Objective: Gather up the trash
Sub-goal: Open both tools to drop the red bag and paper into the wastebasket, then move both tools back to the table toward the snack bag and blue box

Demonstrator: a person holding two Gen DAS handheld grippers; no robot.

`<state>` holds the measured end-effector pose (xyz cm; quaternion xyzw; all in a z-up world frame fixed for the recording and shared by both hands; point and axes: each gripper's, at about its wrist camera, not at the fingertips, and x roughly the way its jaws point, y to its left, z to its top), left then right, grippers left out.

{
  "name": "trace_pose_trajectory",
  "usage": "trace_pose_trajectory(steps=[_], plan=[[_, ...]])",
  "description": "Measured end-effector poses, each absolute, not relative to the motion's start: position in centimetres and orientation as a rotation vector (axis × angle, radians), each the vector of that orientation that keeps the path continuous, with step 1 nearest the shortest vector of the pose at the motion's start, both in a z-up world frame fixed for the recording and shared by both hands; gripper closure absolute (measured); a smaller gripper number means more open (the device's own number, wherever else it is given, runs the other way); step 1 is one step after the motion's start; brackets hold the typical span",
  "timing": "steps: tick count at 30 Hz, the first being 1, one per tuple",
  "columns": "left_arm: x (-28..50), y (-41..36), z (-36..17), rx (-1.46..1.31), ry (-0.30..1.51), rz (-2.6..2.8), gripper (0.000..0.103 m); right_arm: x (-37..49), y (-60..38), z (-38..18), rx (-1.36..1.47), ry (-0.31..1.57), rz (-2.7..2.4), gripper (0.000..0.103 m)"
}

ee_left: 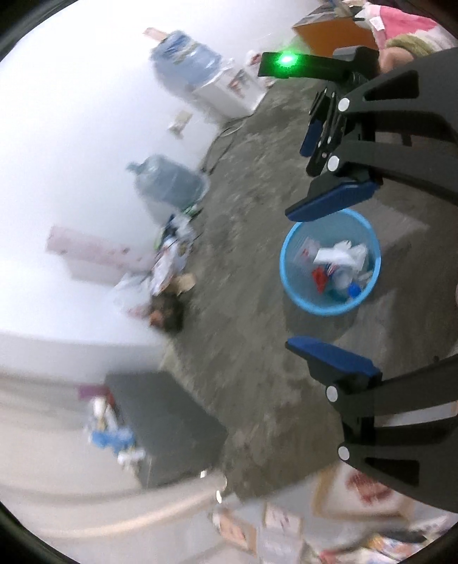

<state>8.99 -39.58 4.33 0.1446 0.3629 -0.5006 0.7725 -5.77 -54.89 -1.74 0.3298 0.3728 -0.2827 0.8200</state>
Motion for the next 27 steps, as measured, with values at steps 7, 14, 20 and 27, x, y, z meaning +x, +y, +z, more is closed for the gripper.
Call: trace_pose_trajectory(steps=[7, 14, 20, 27], plan=[[11.3, -29.5, 7.1, 0.212, 0.693, -0.927, 0.037, -1.2, -50.8, 1.2, 0.624, 0.763, -0.434, 0.052], [13.8, -18.7, 7.7, 0.141, 0.640, -0.746, 0.037, 4.2, -45.5, 3.8, 0.553, 0.754, -0.258, 0.052], [14.4, -10.6, 8.0, 0.072, 0.587, -0.619, 0.037, 8.5, -41.4, 4.9, 0.531, 0.770, -0.117, 0.052], [12.7, -1.8, 9.1, 0.038, 0.455, -0.469, 0.037, 14.4, -35.8, 5.9, 0.501, 0.799, 0.035, 0.052]])
